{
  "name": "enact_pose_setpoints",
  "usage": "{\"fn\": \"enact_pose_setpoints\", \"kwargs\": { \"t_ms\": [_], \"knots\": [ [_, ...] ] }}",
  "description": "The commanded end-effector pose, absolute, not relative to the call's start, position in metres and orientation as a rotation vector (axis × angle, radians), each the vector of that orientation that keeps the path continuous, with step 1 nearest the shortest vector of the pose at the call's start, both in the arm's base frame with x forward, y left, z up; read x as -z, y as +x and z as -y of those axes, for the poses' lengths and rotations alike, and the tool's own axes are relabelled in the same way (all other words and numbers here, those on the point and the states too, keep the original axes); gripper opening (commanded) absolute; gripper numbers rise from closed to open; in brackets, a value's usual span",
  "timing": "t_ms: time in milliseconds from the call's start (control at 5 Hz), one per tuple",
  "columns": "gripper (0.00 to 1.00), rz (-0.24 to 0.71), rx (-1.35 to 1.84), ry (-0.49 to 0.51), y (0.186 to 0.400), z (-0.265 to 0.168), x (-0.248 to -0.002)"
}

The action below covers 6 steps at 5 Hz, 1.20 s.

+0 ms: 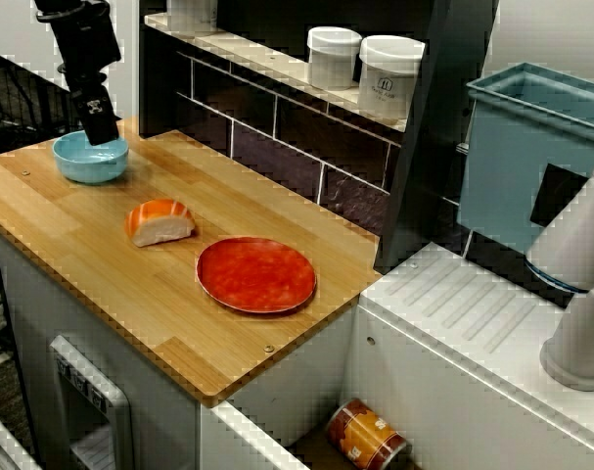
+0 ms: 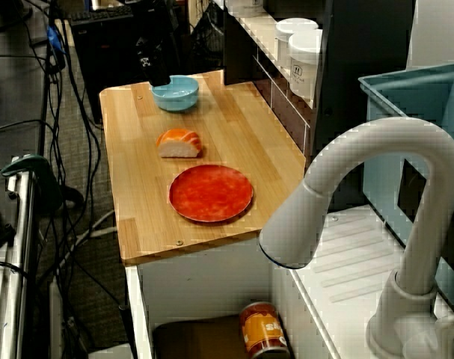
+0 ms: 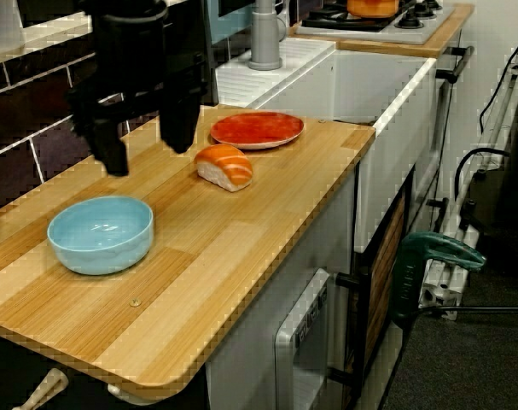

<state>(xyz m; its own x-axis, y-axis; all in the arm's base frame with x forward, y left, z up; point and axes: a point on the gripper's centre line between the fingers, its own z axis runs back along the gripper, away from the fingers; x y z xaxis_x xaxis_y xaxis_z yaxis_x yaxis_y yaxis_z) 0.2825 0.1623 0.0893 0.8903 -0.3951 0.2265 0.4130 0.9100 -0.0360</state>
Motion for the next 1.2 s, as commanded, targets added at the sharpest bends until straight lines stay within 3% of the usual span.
{"fn": "enact_pose_setpoints", "kwargs": {
  "t_ms": [0,200,1000],
  "knots": [
    [1.0,0.247,0.44,-0.026,0.278,-0.183,-0.088],
    [1.0,0.235,0.465,-0.003,0.271,-0.178,-0.08],
    [1.0,0.18,0.417,0.016,0.276,-0.181,-0.051]
  ]
}}
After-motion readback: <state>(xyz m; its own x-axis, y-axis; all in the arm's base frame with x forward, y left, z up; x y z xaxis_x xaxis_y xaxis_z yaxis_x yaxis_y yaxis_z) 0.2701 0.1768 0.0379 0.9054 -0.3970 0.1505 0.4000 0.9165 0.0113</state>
